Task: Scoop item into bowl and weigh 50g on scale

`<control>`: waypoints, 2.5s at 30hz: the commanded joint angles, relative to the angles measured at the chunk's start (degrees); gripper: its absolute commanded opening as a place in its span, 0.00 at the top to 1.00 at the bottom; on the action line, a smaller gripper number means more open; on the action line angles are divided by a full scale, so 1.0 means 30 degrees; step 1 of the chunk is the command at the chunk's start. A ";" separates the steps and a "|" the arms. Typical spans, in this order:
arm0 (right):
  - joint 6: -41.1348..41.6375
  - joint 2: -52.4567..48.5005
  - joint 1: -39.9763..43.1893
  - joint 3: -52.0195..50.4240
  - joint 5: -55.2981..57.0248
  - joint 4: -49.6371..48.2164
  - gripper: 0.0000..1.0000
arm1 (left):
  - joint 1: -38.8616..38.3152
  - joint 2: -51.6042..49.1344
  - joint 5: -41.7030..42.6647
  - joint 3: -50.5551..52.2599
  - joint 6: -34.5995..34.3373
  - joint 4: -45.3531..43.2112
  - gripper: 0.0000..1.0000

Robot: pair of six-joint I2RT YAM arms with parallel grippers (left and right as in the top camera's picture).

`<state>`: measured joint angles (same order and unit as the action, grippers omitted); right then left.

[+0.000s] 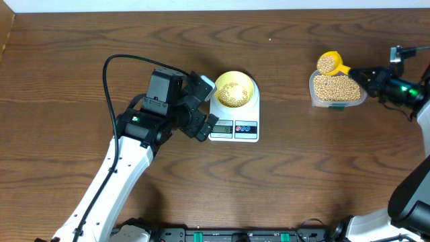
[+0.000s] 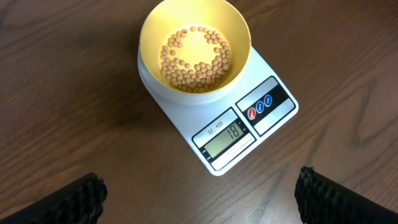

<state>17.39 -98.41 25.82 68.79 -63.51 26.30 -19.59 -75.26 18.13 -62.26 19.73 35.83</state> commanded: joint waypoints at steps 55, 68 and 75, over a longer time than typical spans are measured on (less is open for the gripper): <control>0.2098 -0.0066 -1.1795 -0.0051 0.3577 -0.5056 0.99 | 0.0080 0.0131 0.0233 0.0058 0.0051 0.0044 0.01; -0.3847 -0.0066 -1.2539 -0.0051 0.5064 -0.4379 0.99 | 0.0080 0.0131 0.0233 0.0058 0.0051 0.0036 0.01; -0.6309 -0.0066 -1.2641 -0.0051 0.5348 -0.4313 0.99 | 0.0080 0.0131 0.0233 0.0058 0.0051 0.0036 0.01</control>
<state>4.67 -98.41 -11.64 68.71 -47.70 13.43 -19.59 -75.26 18.13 -62.26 19.73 35.83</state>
